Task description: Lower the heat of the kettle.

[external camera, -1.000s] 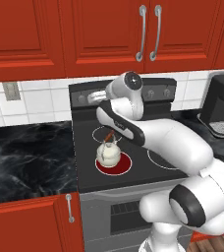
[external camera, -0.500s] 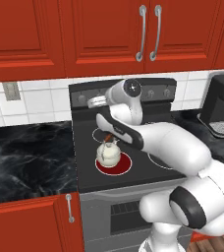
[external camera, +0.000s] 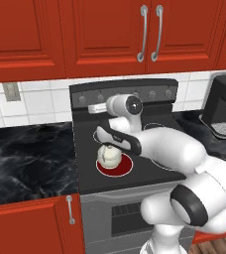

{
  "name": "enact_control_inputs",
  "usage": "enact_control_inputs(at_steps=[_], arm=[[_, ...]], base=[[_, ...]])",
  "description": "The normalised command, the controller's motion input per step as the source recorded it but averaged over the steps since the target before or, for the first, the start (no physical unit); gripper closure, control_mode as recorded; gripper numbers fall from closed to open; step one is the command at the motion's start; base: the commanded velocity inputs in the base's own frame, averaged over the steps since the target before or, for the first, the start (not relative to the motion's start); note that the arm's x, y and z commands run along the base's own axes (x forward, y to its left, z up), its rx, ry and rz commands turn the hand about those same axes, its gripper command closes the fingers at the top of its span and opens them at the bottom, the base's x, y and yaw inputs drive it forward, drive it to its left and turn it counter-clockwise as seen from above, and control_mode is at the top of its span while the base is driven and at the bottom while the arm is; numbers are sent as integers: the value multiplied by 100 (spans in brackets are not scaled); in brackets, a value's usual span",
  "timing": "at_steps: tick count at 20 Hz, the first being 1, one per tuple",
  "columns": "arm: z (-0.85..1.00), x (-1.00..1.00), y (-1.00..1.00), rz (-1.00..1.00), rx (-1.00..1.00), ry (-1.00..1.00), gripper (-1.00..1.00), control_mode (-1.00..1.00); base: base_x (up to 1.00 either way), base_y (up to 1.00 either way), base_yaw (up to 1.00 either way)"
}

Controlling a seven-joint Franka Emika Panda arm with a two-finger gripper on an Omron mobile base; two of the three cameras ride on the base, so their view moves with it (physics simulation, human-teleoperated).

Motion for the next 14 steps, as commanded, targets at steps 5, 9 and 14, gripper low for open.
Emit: enact_control_inputs(at_steps=[5,9,14], arm=[[0,23,0,0,4,0,-100,-100],[0,17,0,0,1,0,-100,-100],[0,23,2,0,0,-1,-100,-100]], base=[[0,0,0],[0,0,0],[0,0,0]])
